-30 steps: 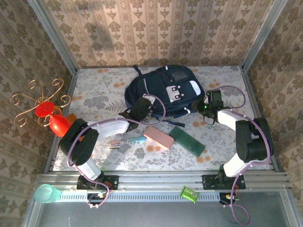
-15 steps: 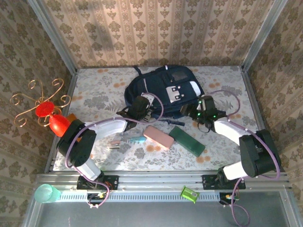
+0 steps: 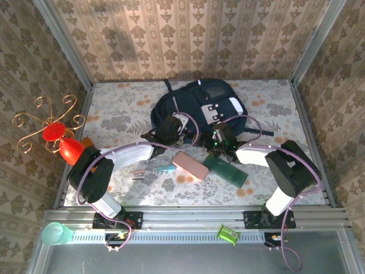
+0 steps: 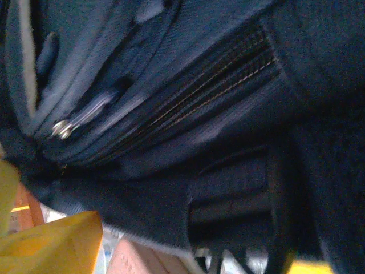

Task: Pack books, pencil case, and school supplies into a backpack

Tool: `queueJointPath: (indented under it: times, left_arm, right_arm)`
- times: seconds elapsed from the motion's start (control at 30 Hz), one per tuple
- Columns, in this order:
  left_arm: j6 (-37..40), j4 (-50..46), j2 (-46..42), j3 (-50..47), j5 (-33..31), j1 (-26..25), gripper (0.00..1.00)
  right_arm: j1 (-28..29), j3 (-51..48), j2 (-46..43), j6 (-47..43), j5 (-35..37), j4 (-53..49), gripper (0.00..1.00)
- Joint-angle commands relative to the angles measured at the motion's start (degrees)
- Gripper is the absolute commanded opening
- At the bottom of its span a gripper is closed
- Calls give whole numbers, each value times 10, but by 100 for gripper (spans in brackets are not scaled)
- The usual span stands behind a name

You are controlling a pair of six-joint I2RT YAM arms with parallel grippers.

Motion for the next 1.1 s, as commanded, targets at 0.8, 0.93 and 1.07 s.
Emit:
queueJointPath:
  times: [0.8, 0.93, 1.07]
  left_arm:
    - [93, -41, 10, 55, -67, 53, 0]
    - [109, -42, 23, 65, -76, 67, 0]
    - [115, -44, 34, 67, -72, 85, 0]
  right_arm:
    - [-13, -45, -16, -3, 63, 55, 0]
    - [-16, -54, -40, -27, 73, 30, 0]
    - [-30, -63, -66, -53, 68, 7, 0]
